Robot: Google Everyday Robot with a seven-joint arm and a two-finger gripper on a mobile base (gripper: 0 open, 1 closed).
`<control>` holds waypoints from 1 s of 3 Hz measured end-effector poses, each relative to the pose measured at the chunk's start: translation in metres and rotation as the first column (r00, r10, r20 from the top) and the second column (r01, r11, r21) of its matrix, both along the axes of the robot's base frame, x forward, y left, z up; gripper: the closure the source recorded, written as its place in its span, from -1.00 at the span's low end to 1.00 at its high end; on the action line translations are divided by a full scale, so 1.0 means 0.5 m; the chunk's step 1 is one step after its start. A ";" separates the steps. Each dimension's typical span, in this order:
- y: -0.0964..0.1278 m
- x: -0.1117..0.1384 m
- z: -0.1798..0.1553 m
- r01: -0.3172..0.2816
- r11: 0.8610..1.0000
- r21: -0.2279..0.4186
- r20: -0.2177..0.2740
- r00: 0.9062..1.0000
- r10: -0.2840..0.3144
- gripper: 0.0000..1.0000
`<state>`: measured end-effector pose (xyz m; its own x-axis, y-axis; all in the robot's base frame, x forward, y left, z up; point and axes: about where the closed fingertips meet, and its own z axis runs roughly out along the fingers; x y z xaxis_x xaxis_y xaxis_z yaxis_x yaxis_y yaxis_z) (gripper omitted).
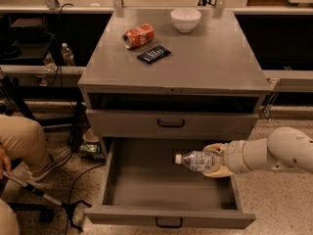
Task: Pick blue plastic bottle from middle drawer and place on counter
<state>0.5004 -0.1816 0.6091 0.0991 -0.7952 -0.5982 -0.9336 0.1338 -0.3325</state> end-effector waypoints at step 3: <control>-0.063 0.006 0.260 0.186 0.982 -0.040 0.022 0.982 -0.185 1.00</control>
Offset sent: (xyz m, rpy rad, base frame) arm -0.0056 -0.0432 0.1788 -0.0860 -0.0687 -0.2301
